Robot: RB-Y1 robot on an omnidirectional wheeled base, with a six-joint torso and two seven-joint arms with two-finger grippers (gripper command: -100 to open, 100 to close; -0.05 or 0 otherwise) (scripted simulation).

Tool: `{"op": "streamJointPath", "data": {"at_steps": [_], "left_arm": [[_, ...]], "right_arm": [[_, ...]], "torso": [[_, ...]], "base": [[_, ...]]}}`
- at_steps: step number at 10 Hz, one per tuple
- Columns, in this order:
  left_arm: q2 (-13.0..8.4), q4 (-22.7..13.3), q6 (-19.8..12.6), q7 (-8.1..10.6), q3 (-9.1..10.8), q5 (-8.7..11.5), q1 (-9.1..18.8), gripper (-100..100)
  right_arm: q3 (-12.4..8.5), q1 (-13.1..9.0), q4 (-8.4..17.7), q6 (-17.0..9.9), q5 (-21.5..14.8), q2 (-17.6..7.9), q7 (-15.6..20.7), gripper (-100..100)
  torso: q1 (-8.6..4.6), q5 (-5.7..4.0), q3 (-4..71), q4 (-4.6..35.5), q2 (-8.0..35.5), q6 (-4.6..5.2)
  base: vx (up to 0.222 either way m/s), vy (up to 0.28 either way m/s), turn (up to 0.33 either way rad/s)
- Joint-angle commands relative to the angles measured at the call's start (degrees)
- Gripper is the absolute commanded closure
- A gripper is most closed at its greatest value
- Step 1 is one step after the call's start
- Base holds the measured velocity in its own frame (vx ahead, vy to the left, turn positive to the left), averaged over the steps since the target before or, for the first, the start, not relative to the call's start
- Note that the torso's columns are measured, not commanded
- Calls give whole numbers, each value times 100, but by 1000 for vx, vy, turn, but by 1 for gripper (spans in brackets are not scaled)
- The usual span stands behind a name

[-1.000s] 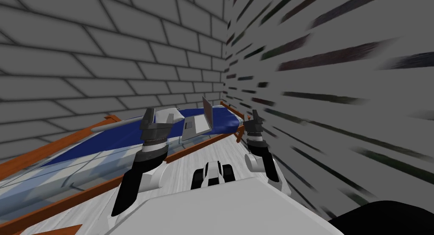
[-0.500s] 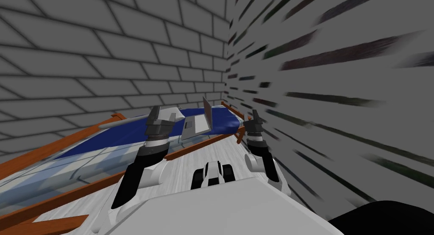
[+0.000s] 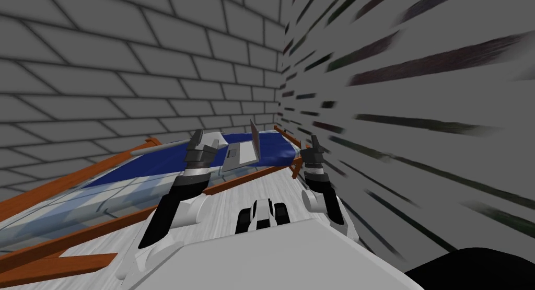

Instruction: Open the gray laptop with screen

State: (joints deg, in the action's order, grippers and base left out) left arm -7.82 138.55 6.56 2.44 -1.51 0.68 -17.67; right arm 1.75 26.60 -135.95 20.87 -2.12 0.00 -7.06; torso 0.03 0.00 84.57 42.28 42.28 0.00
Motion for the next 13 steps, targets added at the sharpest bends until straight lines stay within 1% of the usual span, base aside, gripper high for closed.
{"op": "streamJointPath", "data": {"at_steps": [1, 2, 3, 5, 6, 7, 8, 9, 10, 11, 12, 13], "left_arm": [[-3, 26, -385, -9, 31, -17, 133, -100], [-3, 26, -515, -9, 31, -17, 133, -100], [-3, 38, -670, -20, 58, -32, 255, -100], [-3, 38, -919, -20, 58, -32, 255, -100], [-3, 44, -1107, -32, 87, -48, 380, -100], [-3, 44, -1268, -32, 87, -48, 380, -100], [-3, 44, -1305, -32, 87, -48, 380, -100], [-5, 43, -1537, -47, 117, -62, 507, -100], [-5, 43, -1691, -47, 117, -62, 507, -100], [-9, 37, -1851, -63, 149, -77, 635, -100], [-9, 37, -2009, -63, 149, -77, 635, -100], [-9, 37, -2087, -63, 149, -77, 635, -100]], "right_arm": [[0, 0, 0, 0, 0, 0, 0, 0], [0, 0, 0, 0, 0, 0, 0, 0], [0, 0, 0, 0, 0, 0, 0, 0], [0, 0, 0, 0, 0, 0, 0, 0], [0, 0, 0, 0, 0, 0, 0, 0], [0, 0, 0, 0, 0, 0, 0, 0], [0, 0, 0, 0, 0, 0, 0, 0], [0, 0, 0, 0, 0, -1, 0, 0], [0, 0, 0, 0, 0, 0, 0, 0], [0, 0, 0, 0, 0, 0, 0, 0], [0, 0, 0, 0, 0, 0, 0, 0], [0, 0, 0, 0, 0, 0, 0, 0]], "torso": [[12, 4, 0, 0, 1, 0], [2, 2, 1, 0, -2, -1], [-5, -1, -1, 0, 2, -1], [-10, -3, -1, 0, 2, 1], [5, 1, -1, 1, 3, 0], [-2, 1, 1, 0, -1, -2], [-2, 0, 1, -1, -1, 0], [6, 2, 0, 0, 1, 0], [-7, -1, 0, 0, 0, -2], [-9, -2, -1, 0, 2, 0], [-11, -3, 0, 0, 0, -1], [-3, -1, 1, 0, -1, 0]], "base": [[12, -46, 70], [1, -56, 93], [5, -78, 111], [-2, -60, 17], [5, -66, 104], [6, -64, 60], [0, -29, -6], [5, -62, 84], [-1, -67, 57], [2, -81, 83], [7, -71, 59], [4, -36, 0]]}}
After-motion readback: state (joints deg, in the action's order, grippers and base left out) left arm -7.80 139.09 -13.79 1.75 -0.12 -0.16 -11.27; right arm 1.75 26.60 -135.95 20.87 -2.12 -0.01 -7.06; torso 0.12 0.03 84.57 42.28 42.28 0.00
